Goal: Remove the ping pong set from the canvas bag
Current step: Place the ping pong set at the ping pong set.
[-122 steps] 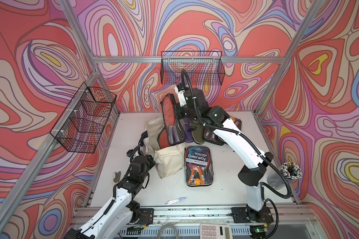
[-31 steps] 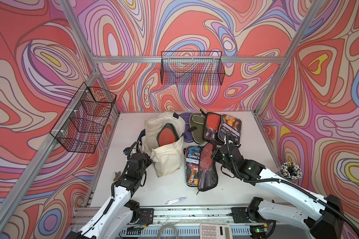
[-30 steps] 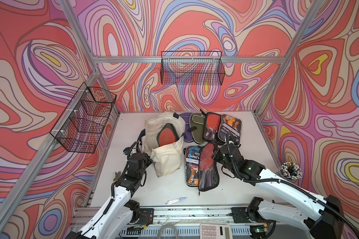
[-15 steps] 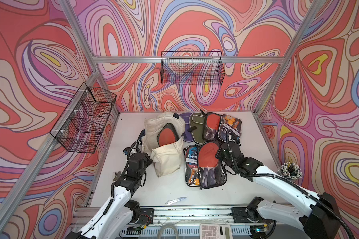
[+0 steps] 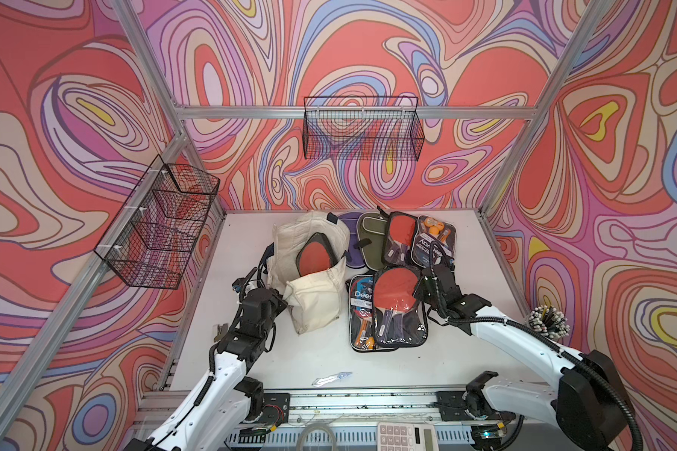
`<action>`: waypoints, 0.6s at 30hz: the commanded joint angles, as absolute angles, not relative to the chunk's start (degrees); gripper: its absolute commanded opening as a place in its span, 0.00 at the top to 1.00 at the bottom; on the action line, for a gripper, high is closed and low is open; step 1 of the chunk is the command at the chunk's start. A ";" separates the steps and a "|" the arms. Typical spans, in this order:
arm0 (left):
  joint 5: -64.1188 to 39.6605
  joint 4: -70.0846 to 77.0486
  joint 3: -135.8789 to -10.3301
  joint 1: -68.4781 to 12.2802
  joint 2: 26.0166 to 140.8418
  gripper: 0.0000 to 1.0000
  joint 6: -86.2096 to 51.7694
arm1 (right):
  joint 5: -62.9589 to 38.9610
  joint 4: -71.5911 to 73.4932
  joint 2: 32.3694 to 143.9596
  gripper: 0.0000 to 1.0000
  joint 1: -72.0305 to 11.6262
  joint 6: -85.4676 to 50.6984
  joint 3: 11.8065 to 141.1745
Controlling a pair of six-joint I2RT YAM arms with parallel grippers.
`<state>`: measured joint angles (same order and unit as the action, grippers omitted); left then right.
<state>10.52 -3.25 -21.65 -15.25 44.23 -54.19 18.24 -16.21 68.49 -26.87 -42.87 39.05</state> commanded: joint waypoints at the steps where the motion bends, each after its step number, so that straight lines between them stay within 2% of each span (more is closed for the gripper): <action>1: 12.64 -5.55 -21.88 -14.59 43.77 1.00 -53.87 | 17.76 -13.56 69.79 1.00 -26.19 -41.66 38.58; 18: 13.07 -5.50 -21.06 -14.57 43.15 1.00 -54.40 | 16.89 -14.85 75.21 1.00 -24.94 -41.80 36.23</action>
